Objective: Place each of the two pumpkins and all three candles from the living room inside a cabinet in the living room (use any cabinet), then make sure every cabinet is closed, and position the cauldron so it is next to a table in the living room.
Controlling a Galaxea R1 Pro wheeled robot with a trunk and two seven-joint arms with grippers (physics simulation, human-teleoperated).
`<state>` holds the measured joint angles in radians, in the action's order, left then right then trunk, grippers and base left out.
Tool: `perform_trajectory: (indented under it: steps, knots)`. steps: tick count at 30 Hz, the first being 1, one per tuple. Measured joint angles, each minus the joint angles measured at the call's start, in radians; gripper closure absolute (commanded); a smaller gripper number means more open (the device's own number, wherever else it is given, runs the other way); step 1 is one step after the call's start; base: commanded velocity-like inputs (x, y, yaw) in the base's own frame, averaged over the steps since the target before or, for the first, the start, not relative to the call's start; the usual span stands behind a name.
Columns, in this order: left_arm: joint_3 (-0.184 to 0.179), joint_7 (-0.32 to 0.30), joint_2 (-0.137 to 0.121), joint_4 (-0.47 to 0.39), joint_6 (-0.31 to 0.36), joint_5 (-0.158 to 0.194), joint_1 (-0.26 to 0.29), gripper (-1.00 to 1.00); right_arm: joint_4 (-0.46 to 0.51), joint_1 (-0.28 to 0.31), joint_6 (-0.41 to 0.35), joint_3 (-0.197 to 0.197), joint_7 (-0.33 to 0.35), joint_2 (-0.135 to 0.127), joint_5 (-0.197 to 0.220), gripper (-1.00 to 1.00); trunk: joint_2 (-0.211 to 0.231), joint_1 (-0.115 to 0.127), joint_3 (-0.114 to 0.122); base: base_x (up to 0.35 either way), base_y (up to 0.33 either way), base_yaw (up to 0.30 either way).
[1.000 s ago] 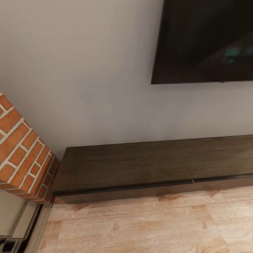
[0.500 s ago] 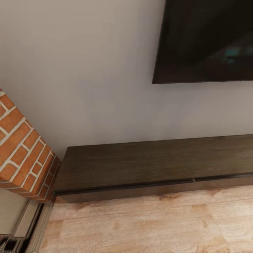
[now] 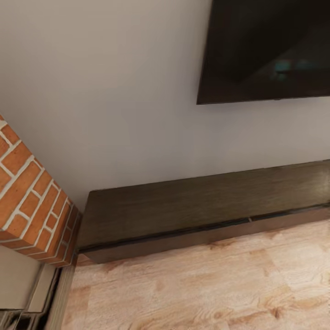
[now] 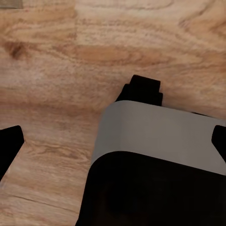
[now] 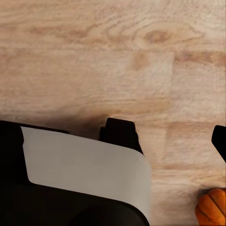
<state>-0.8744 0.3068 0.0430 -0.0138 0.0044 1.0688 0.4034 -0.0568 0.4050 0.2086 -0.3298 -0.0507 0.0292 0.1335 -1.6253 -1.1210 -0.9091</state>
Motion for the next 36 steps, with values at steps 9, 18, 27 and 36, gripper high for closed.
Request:
perform_trajectory:
  steps: [9, 18, 27, 36]
  knots:
    - [0.000, 0.000, 0.000, 0.000, 0.000, 0.000, 0.000, -1.00, 0.000, 0.000, 0.000, 0.000, 0.002, 0.000, 0.000, -1.00, 0.000, 0.000, 0.004, -0.010, 0.043, -0.273]
    - [0.000, 0.000, 0.000, 0.001, 0.000, 0.000, 0.000, -1.00, 0.000, 0.000, 0.000, 0.000, 0.002, 0.000, 0.000, -1.00, 0.000, 0.000, 0.008, 0.000, 0.001, -0.274]
    - [0.000, 0.000, 0.000, 0.001, -0.001, -0.001, 0.000, -1.00, 0.000, -0.001, 0.000, 0.000, 0.002, 0.000, 0.000, -1.00, 0.000, 0.000, 0.014, 0.000, 0.000, -0.274]
    - [0.000, 0.000, 0.000, 0.001, 0.000, -0.001, 0.000, -1.00, 0.000, -0.001, 0.000, 0.000, 0.002, 0.000, 0.000, -1.00, 0.000, 0.000, 0.020, 0.000, 0.000, -0.274]
